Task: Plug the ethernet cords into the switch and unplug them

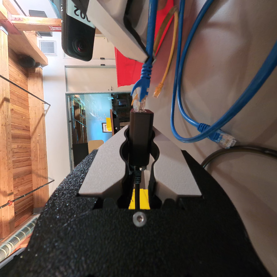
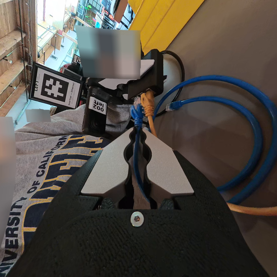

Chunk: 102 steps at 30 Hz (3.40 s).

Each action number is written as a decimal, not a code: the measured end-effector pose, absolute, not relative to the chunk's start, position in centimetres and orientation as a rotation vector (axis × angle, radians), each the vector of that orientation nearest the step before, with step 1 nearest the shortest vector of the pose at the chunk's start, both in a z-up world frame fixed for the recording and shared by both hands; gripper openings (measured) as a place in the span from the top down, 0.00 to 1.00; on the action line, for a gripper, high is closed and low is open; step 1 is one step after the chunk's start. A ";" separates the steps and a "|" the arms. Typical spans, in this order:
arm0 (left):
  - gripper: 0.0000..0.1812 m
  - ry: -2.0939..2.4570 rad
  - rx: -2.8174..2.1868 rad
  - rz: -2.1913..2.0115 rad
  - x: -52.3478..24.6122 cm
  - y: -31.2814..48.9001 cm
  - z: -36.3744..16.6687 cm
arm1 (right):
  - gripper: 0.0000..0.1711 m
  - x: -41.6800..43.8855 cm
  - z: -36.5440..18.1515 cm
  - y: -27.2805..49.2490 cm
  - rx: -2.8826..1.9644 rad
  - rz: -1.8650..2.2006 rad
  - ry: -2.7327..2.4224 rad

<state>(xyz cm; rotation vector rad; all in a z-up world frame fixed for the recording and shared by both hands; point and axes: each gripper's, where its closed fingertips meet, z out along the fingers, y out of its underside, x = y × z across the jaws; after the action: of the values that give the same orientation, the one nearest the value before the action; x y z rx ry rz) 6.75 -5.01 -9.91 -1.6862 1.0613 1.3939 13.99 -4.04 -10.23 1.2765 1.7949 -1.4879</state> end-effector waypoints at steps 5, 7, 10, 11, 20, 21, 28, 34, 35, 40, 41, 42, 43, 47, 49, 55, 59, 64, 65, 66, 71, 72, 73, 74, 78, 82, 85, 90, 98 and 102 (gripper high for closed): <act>0.88 1.084 -1.689 1.410 6.8 -5.0 -10.1 | 0.99 13.8 -10.2 -4.0 1.284 -1.502 1.789; 0.88 1.070 -1.695 1.409 6.7 -5.1 -10.0 | 0.99 13.7 -10.1 -4.0 1.283 -1.518 1.779; 0.88 1.062 -1.692 1.408 6.8 -4.9 -10.0 | 0.99 13.3 -9.6 -4.1 1.284 -1.561 1.780; 0.88 1.055 -1.712 1.413 6.7 -4.9 -10.1 | 0.99 13.2 -9.8 -4.1 1.293 -1.562 1.802; 0.88 0.778 -1.858 1.306 4.7 -5.0 -9.8 | 0.99 11.0 -8.0 -3.5 1.306 -1.825 1.969; 0.88 0.771 -1.861 1.298 4.6 -4.9 -9.8 | 0.96 10.7 -7.8 -3.4 1.296 -1.861 2.046; 0.88 0.743 -1.920 1.259 4.0 -5.2 -10.6 | 0.80 10.2 -6.8 -2.7 1.041 -1.945 2.859; 0.88 0.693 -1.963 1.154 4.0 -5.2 -11.1 | 0.73 10.4 -7.2 -3.1 0.231 -1.527 3.910; 0.88 0.694 -1.965 1.143 4.1 -5.2 -11.2 | 0.75 10.3 -7.9 -3.3 0.122 -1.376 4.012; 0.88 0.730 -1.969 1.103 4.8 -5.1 -11.7 | 0.91 9.3 -9.8 -3.4 -0.243 -0.838 4.301; 0.88 0.746 -1.975 1.101 4.9 -5.1 -12.0 | 0.96 9.2 -9.7 -3.4 -0.283 -0.796 4.331; 0.88 0.753 -1.981 1.101 4.9 -5.1 -12.2 | 0.96 9.2 -9.8 -3.4 -0.290 -0.767 4.334; 0.88 0.753 -1.986 1.099 5.0 -5.0 -12.3 | 0.97 9.2 -9.8 -3.4 -0.240 -0.783 4.321; 0.88 0.699 -1.962 1.098 5.1 -5.0 -11.3 | 0.97 9.2 -8.8 -3.5 -0.004 -1.004 4.266; 0.88 0.688 -1.964 1.125 5.1 -5.1 -10.9 | 0.97 9.2 -8.4 -3.5 0.069 -1.046 4.257; 0.89 0.696 -2.009 1.193 5.0 -5.0 -11.5 | 0.98 9.5 -8.5 -4.4 0.047 -1.037 4.248; 0.89 0.681 -1.991 1.208 5.1 -4.8 -10.9 | 0.98 9.6 -7.8 -5.0 -0.002 -1.000 4.301; 0.88 0.693 -2.019 1.188 4.8 -4.7 -11.7 | 0.97 9.3 -8.6 -4.7 0.082 -0.954 4.259; 0.88 0.691 -2.028 1.170 4.6 -4.6 -11.9 | 0.97 9.2 -8.8 -4.6 0.111 -0.936 4.248; 0.88 0.676 -2.035 1.162 4.4 -4.4 -12.1 | 0.97 9.0 -9.0 -4.5 0.142 -0.938 4.236; 0.89 0.484 -2.036 1.215 2.4 -5.0 -11.1 | 0.77 9.3 -7.3 -4.6 0.191 -1.316 4.165; 0.89 0.414 -2.034 1.186 1.9 -5.4 -10.8 | 0.75 9.4 -6.1 -4.5 0.195 -1.454 4.171; 0.88 0.335 -2.028 1.161 1.3 -5.8 -10.3 | 0.74 9.7 -4.6 -4.3 0.180 -1.630 4.180; 0.88 0.256 -2.015 1.135 0.7 -6.3 -9.7 | 0.74 10.2 -3.0 -4.1 0.152 -1.844 4.174; 0.89 -0.032 -1.868 0.944 -0.6 -7.8 -6.8 | 0.75 12.1 0.8 -3.1 0.238 -2.565 3.861; 0.88 -0.081 -1.612 0.606 1.3 -7.9 -3.2 | 0.80 11.6 0.0 -3.3 0.548 -2.724 3.346; 0.88 -0.043 -1.476 0.385 3.3 -7.9 -1.2 | 0.80 11.6 -0.4 -4.3 0.647 -2.750 2.959; 0.89 -0.070 -1.292 0.061 4.7 -8.6 0.8 | 0.82 13.0 3.1 -2.0 0.732 -3.089 2.196; 0.89 -0.028 -1.167 -0.323 6.9 -8.6 2.0 | 0.76 10.7 1.5 -0.8 1.034 -2.865 1.954; 0.89 0.044 -1.213 -0.527 9.8 -7.0 1.1 | 0.71 10.2 -0.2 -3.7 1.035 -2.718 2.170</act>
<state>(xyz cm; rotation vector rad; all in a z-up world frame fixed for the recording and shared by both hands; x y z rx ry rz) 9.84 -7.02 1.13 -1.2131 0.0437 -0.5270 10.19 -3.74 -0.22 1.0346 2.1700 -2.7179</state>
